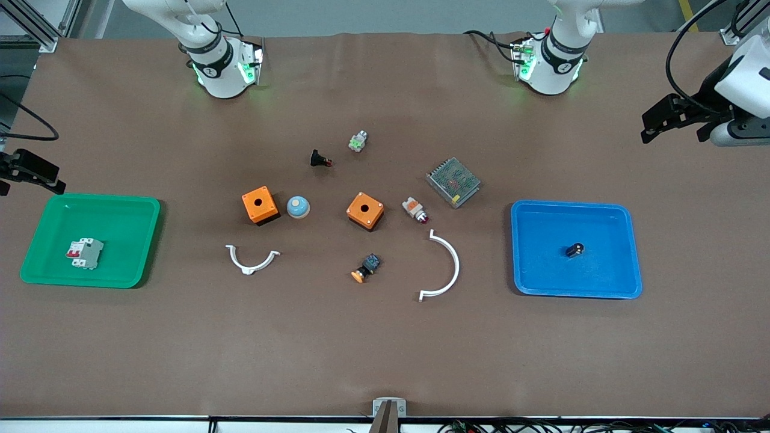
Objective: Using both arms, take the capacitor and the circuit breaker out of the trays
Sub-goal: 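Reach the left gripper to the capacitor while the right gripper reaches the breaker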
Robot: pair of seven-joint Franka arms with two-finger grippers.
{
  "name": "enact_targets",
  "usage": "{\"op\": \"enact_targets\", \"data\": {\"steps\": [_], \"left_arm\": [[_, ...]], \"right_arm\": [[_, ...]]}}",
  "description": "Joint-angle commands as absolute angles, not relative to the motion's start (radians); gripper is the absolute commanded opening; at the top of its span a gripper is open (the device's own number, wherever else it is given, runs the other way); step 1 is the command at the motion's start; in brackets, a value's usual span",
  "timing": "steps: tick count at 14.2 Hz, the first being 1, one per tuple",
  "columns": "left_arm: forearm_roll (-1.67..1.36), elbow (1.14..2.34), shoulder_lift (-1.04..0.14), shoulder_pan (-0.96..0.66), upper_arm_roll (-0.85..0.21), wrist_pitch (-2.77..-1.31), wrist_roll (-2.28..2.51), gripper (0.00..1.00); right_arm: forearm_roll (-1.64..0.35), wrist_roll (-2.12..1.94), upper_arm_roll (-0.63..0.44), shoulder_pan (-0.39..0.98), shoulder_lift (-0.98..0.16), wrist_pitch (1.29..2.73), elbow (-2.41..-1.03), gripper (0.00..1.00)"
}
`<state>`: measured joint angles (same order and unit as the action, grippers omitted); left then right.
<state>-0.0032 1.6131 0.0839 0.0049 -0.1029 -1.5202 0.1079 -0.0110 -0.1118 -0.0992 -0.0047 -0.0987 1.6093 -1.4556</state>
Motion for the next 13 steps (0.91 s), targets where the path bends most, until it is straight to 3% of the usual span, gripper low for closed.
{"op": "enact_targets", "data": {"steps": [1, 8, 13], "left_arm": [[-0.006, 1.606, 0.084, 0.011, -0.106, -1.516, 0.089, 1.0], [0.017, 1.564, -0.069, 0.037, -0.103, -1.578, 0.084, 1.0], [0.023, 1.825, -0.115, 0.072, -0.103, -1.944, 0.06, 1.0]], "right_arm": [[-0.014, -0.11, -0.104, 0.003, -0.1, 1.606, -1.44, 1.0], [-0.014, -0.11, -0.104, 0.002, -0.101, 1.606, -1.442, 1.0], [0.026, -0.109, -0.109, -0.014, -0.126, 1.598, -1.45, 1.0]]}}
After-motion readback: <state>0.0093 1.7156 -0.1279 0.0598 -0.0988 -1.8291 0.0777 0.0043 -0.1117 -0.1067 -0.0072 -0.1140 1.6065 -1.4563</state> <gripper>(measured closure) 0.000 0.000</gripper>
